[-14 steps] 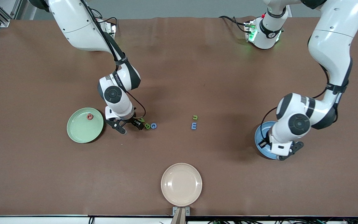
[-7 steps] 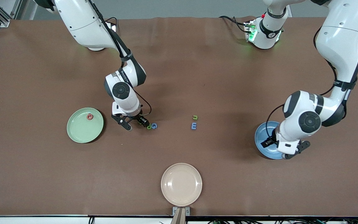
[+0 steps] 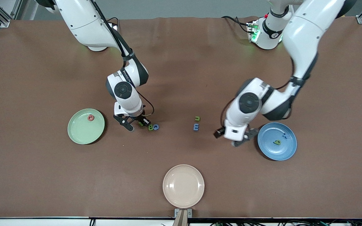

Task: Sort upper and lower case letters into plates

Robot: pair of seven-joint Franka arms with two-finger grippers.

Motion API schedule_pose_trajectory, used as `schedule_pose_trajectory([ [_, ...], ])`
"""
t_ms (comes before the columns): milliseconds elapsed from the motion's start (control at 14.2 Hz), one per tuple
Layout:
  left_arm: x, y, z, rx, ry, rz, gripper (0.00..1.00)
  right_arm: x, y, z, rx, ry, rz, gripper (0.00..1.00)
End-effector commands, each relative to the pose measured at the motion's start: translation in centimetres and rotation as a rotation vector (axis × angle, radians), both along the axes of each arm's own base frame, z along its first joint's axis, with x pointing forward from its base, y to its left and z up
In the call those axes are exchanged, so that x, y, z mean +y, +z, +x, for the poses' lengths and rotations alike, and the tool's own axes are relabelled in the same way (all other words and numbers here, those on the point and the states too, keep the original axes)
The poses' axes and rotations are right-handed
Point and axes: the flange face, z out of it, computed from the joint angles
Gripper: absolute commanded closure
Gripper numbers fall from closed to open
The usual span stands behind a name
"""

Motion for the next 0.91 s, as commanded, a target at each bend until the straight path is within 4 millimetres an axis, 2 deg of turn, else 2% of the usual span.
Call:
schedule_pose_trajectory([
  [0, -5.6, -1.5, 0.1, 0.000, -0.056, -0.046, 0.02, -1.7, 0.3, 0.3, 0.003, 0.033, -0.016, 1.00],
  [70, -7.5, -2.5, -0.4, 0.004, -0.077, -0.053, 0.05, -2.8, 0.8, 0.7, 0.020, 0.047, -0.028, 1.00],
  [140, -8.5, -3.5, -0.6, 0.005, -0.089, -0.051, 0.08, -4.0, 1.7, 1.3, 0.037, 0.069, -0.037, 1.00],
  [351, -10.8, -5.2, -1.4, -0.004, -0.150, -0.037, 0.32, -7.8, 4.0, 2.7, 0.069, 0.126, -0.051, 1.00],
  [492, -11.1, -6.3, -1.8, 0.002, -0.174, -0.032, 0.41, -11.0, 5.6, 3.8, 0.079, 0.186, -0.053, 1.00],
  [632, -11.4, -6.5, -2.1, 0.004, -0.194, -0.028, 0.47, -15.5, 7.6, 5.0, 0.093, 0.251, -0.054, 1.00],
  [772, -11.0, -6.8, -1.9, 0.004, -0.204, -0.020, 0.47, -19.1, 8.5, 5.0, 0.105, 0.309, -0.052, 1.00],
  [843, -10.6, -6.9, -1.6, 0.003, -0.218, -0.010, 0.47, -21.1, 8.1, 4.6, 0.112, 0.319, -0.048, 1.00],
])
